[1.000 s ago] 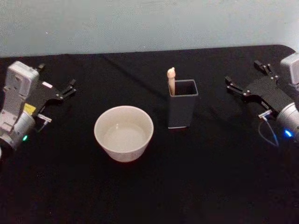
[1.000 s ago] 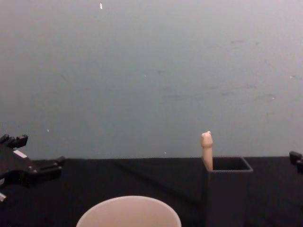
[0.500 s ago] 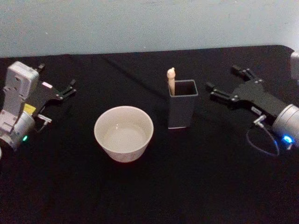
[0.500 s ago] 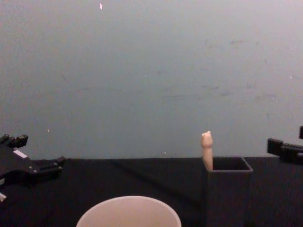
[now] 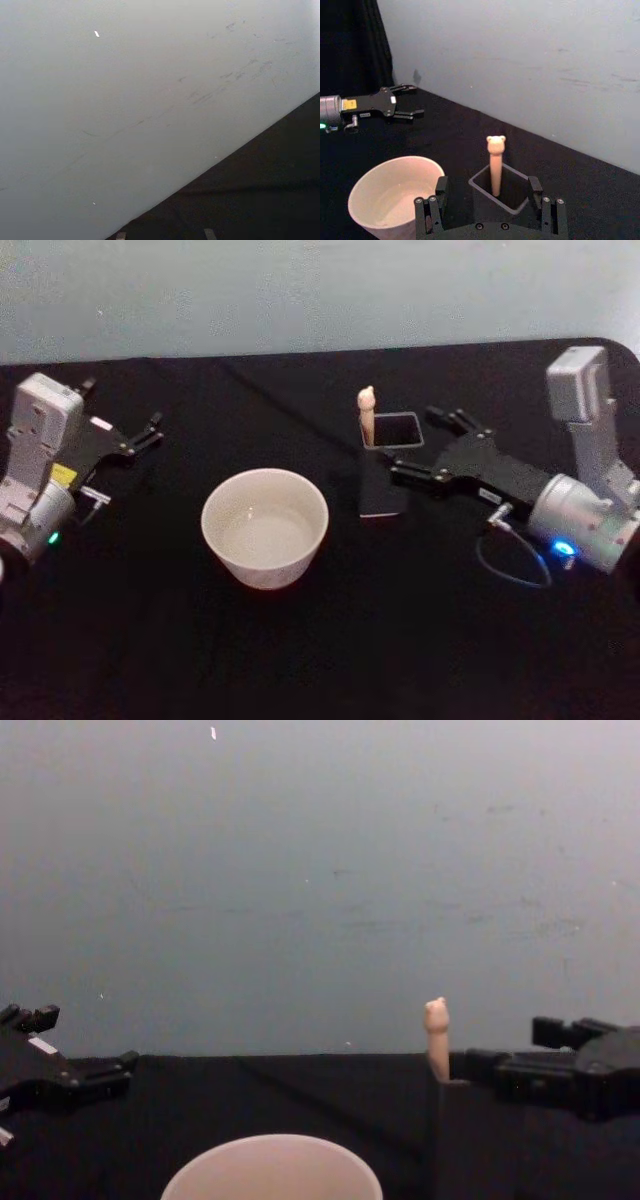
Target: Pick up the stirring spoon with one hand, stir inside the cup, then place it back in its original position.
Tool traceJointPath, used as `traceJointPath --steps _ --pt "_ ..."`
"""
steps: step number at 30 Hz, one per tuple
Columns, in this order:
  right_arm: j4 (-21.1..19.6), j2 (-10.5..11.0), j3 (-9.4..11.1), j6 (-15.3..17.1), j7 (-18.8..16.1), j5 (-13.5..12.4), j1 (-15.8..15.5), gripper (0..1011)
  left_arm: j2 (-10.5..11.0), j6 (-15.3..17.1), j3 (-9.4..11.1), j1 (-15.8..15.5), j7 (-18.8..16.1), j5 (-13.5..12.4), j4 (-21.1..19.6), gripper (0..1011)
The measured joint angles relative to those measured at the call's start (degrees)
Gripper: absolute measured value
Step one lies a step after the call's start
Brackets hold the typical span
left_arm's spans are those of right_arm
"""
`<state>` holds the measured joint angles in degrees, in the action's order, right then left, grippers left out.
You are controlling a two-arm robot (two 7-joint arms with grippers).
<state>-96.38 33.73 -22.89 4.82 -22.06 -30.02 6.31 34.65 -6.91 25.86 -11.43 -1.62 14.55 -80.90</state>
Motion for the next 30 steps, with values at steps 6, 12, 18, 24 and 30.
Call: traceJointPath --steps 6,12,18,24,30 --pt "2.53 -2.52 -1.45 1.31 -0.43 2.43 2.99 1002 0.00 0.00 0.00 0.00 0.00 0.00 0.00 1001" --pt "5.00 -5.09 -2.20 2.23 -0.06 4.66 5.70 1003 0.00 0.00 0.00 0.00 0.00 0.00 0.00 1001" --pt "7.22 -7.16 -2.32 3.15 0.17 5.97 7.44 1002 0.00 0.00 0.00 0.00 0.00 0.00 0.00 1001" --pt "8.88 -8.51 -2.31 4.04 -0.15 6.54 8.55 1002 0.00 0.00 0.00 0.00 0.00 0.00 0.00 1001" --pt "10.29 -9.70 -2.23 4.05 -0.57 7.13 9.53 1002 0.00 0.00 0.00 0.00 0.00 0.00 0.00 1001"
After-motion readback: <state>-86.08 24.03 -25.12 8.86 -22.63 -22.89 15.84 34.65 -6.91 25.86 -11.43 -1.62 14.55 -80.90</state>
